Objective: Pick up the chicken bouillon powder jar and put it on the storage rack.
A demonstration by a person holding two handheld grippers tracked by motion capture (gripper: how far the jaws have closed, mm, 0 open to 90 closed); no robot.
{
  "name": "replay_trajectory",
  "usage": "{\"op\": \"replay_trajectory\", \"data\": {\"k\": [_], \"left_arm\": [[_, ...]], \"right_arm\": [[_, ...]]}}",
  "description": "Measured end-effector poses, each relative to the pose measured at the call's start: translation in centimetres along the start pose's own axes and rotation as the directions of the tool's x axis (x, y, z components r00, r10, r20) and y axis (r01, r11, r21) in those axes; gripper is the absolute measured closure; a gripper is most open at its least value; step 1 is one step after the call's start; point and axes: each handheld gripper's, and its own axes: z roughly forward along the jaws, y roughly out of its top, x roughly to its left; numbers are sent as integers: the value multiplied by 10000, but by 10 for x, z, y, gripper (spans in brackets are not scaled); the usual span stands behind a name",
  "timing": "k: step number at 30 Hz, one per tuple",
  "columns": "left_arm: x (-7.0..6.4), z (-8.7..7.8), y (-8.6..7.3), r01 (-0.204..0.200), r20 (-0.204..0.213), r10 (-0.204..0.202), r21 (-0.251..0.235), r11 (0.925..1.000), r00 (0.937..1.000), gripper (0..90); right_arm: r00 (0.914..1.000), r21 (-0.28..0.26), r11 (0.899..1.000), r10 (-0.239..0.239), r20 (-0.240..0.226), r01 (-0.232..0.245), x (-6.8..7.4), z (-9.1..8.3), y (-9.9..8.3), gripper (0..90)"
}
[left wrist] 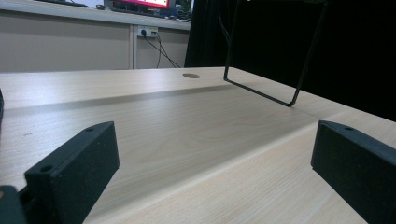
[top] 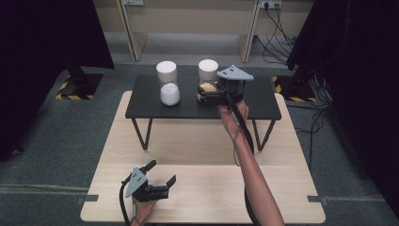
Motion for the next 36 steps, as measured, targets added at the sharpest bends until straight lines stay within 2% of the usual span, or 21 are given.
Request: {"op": "replay_trajectory", "data": {"k": [4,11,16,20,24,27,33,36], "left_arm": [[0,0,0,-41,5,41,5,10000,10000,1],[-1,0,1,-153,9,153,39,9999,9999,0],[-1,0,1,-133,-5,133,47,9999,9999,0],[-2,0,1,-193,-7,193,82,9998,9998,0],[-2,0,1,-211,-10,212,91,9997,9998,0],[-2,0,1,-233,5,233,106,9997,9997,1],[-3,0,2,-262,10,262,124,9996,9997,1],[-3,1,2,-273,14,273,137,9995,9996,1]], "right_arm": [[9992,-212,9994,283,-275,-289,-6,-15,-8,1],[9984,-590,9975,371,-434,-396,-9,-39,-27,1],[9962,-820,9959,306,-821,-373,-9,-57,-48,1],[9954,-1073,9931,378,-882,-472,-4,-71,-74,2],[9924,-1457,9864,609,-1067,-761,-6,-83,-103,1],[9925,-1570,9847,591,-1069,-755,-7,-88,-121,1],[9863,-1453,9829,938,-1355,-1134,-12,-95,-154,1],[9864,-1349,9855,834,-1415,-1027,-12,-97,-169,1]]}}
